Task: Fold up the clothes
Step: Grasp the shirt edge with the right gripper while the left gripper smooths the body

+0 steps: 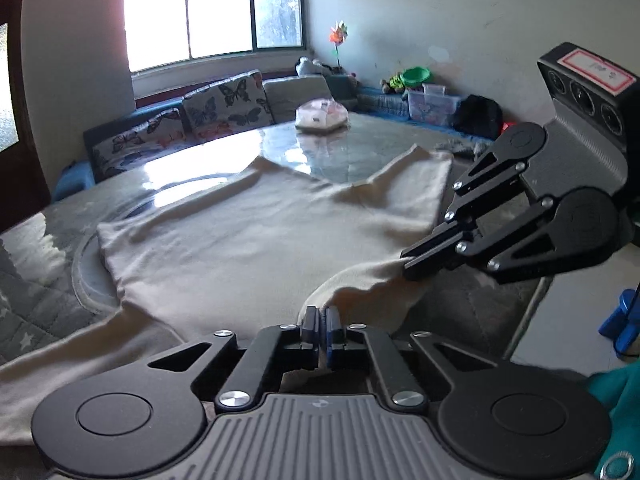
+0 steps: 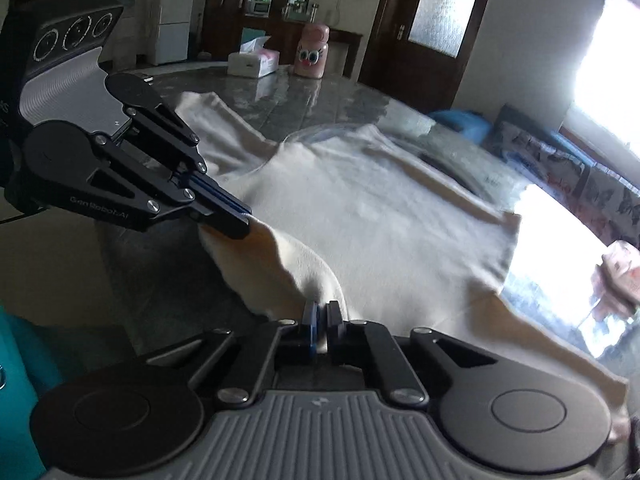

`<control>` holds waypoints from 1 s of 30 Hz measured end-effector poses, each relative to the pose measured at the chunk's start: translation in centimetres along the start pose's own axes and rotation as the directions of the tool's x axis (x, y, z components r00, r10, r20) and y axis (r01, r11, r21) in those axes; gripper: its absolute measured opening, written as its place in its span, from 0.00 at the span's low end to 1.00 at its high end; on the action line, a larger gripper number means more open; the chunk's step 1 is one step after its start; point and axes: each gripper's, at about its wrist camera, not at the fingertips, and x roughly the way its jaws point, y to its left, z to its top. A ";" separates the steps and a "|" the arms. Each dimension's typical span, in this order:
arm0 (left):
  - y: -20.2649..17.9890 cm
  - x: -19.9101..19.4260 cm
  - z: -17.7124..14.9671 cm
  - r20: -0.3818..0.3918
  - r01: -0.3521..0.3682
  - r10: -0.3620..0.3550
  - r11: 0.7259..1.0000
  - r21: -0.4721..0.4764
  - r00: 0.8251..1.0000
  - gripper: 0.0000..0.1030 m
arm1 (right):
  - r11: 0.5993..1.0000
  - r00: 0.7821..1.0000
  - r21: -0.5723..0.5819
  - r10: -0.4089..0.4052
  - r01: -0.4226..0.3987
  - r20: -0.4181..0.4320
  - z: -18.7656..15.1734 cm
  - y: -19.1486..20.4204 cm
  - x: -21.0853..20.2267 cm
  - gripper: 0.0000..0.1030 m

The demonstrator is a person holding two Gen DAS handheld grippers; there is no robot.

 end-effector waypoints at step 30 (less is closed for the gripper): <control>1.0 5.5 3.2 -0.028 0.108 -0.110 0.992 -0.069 0.994 0.09 | 0.984 1.000 0.178 0.013 -0.015 0.016 3.0 -9.1 0.5 0.10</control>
